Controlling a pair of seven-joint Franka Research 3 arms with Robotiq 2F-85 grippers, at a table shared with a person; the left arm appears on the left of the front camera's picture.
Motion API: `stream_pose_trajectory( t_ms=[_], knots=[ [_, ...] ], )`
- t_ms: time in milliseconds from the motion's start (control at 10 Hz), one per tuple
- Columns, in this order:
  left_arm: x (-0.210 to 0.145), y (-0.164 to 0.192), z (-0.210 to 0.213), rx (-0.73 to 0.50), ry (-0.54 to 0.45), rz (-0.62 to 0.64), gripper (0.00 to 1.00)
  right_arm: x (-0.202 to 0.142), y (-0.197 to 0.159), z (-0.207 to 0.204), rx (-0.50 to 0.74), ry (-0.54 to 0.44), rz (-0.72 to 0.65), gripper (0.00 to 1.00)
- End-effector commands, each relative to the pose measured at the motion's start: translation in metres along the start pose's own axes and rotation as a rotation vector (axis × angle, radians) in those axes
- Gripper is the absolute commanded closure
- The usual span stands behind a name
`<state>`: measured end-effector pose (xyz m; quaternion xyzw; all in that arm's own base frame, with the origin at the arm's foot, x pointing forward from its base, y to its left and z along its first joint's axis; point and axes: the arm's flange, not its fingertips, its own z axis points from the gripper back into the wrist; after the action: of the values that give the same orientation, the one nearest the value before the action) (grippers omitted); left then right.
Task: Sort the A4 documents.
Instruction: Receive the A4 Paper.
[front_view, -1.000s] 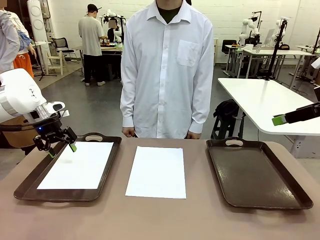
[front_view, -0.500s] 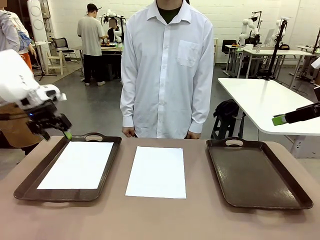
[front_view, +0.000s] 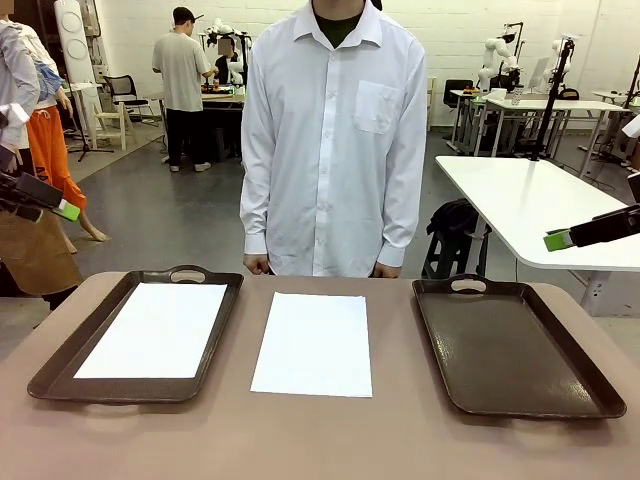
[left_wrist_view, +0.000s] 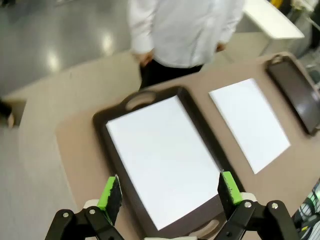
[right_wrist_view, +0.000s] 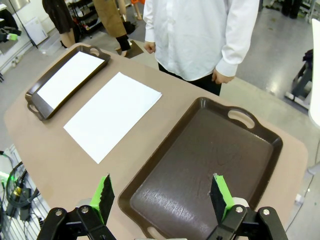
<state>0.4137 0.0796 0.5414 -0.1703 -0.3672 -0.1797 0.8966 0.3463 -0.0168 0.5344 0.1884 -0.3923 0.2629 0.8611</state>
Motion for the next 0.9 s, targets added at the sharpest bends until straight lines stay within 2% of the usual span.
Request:
stream_pose_trajectory(
  t_ms=[0,100,200,500,800],
  knots=[
    [-0.003,-0.010,-0.010,-0.161,-0.039,-0.143,0.00,-0.001,-0.001,-0.002,0.015,-0.005,-0.005,0.00],
    [0.000,-0.013,-0.012,-0.245,-0.019,-0.191,0.00,-0.001,-0.001,-0.002,0.015,-0.005,-0.005,0.00],
    [0.004,-0.018,-0.016,-0.279,-0.012,-0.223,0.00,-0.001,-0.001,-0.002,0.015,-0.005,-0.005,0.00],
    [0.015,-0.034,-0.028,-0.295,0.082,-0.327,0.00,-0.001,-0.001,-0.002,0.015,-0.005,-0.005,0.00],
    [0.017,-0.034,-0.029,-0.293,0.063,-0.309,0.00,-0.001,-0.001,-0.002,0.015,-0.005,-0.005,0.00]
  ],
)
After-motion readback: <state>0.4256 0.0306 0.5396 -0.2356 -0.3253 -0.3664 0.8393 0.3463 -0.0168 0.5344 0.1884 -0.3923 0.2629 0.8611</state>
